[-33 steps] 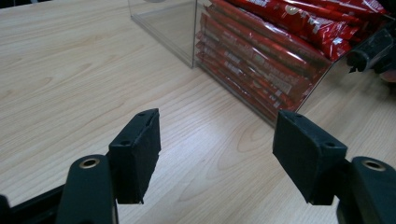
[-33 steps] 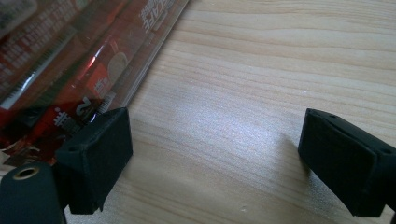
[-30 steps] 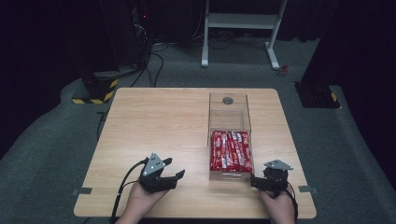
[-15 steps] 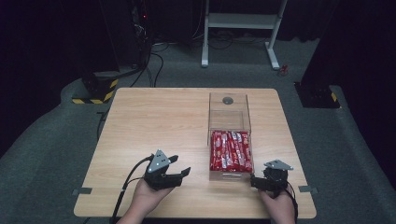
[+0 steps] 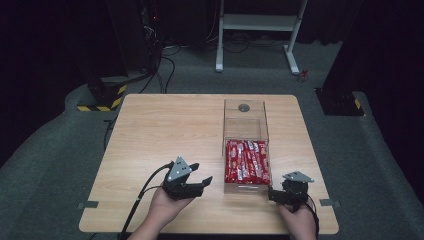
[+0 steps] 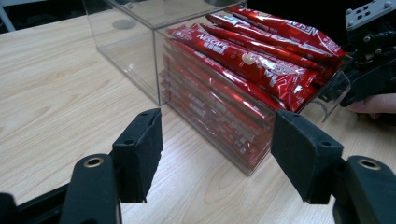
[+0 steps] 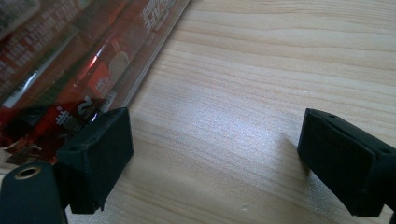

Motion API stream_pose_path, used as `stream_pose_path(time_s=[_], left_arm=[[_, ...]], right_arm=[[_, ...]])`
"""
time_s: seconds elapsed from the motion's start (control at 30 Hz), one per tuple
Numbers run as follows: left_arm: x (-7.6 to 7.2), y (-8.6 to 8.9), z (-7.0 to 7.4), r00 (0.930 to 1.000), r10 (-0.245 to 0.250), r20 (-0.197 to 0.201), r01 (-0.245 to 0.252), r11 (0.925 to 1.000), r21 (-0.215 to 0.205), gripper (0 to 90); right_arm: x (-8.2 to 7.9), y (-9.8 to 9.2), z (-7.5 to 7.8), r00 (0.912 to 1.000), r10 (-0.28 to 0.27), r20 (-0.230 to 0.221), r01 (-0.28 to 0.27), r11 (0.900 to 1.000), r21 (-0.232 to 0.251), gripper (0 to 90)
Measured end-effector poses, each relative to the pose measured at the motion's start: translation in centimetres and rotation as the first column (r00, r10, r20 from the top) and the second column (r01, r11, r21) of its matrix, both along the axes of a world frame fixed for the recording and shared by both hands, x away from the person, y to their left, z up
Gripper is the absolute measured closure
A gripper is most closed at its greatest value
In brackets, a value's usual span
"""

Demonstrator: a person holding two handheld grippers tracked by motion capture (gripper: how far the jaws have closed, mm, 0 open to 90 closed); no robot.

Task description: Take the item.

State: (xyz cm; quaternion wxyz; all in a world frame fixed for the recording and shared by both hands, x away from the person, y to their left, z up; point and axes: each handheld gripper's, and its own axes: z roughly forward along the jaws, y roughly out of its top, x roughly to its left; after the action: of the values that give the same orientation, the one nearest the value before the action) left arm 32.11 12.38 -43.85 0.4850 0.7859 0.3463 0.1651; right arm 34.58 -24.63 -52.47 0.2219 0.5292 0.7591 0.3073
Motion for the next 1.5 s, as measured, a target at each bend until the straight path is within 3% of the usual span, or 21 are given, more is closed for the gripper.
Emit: stream_pose_path(time_s=[0.07,0.1,0.17,0.27,0.33,0.53,1.5], left_arm=[[0.1,-0.3,0.1,1.0,-0.001,0.001,0.001,1.0,-0.004,34.5],[-0.1,-1.2,0.0,0.9988,0.046,-0.016,-0.048,0.9931,-0.107,34.5],[0.0,-1.4,0.0,0.9989,0.045,-0.013,-0.046,0.9929,-0.11,34.5],[0.1,-1.6,0.2,0.9996,0.027,-0.01,-0.028,0.996,-0.085,34.6],[0.3,-1.5,0.3,1.0,0.002,-0.009,-0.002,0.9989,-0.046,34.6],[0.7,-1.9,0.8,0.9997,-0.026,0.006,0.026,0.9996,-0.007,34.9],[2.1,-5.2,1.3,0.997,-0.078,0.002,0.078,0.997,0.003,38.1]], right_arm=[[0.0,0.0,0.0,1.0,0.0,0.0,0.0,1.0,0.0,10.2],[0.0,0.0,0.0,1.0,0.0,0.0,0.0,1.0,0.0,10.2],[0.0,0.0,0.0,1.0,0.0,0.0,0.0,1.0,0.0,10.3],[0.0,0.0,0.0,1.0,0.001,0.0,-0.001,1.0,0.0,10.4],[0.0,0.0,0.0,1.0,0.002,0.001,-0.002,1.0,0.0,10.5],[0.0,0.0,0.0,1.0,0.002,0.001,-0.002,1.0,0.0,10.6],[-0.1,0.0,0.0,1.0,0.005,0.0,-0.005,1.0,0.001,11.1]])
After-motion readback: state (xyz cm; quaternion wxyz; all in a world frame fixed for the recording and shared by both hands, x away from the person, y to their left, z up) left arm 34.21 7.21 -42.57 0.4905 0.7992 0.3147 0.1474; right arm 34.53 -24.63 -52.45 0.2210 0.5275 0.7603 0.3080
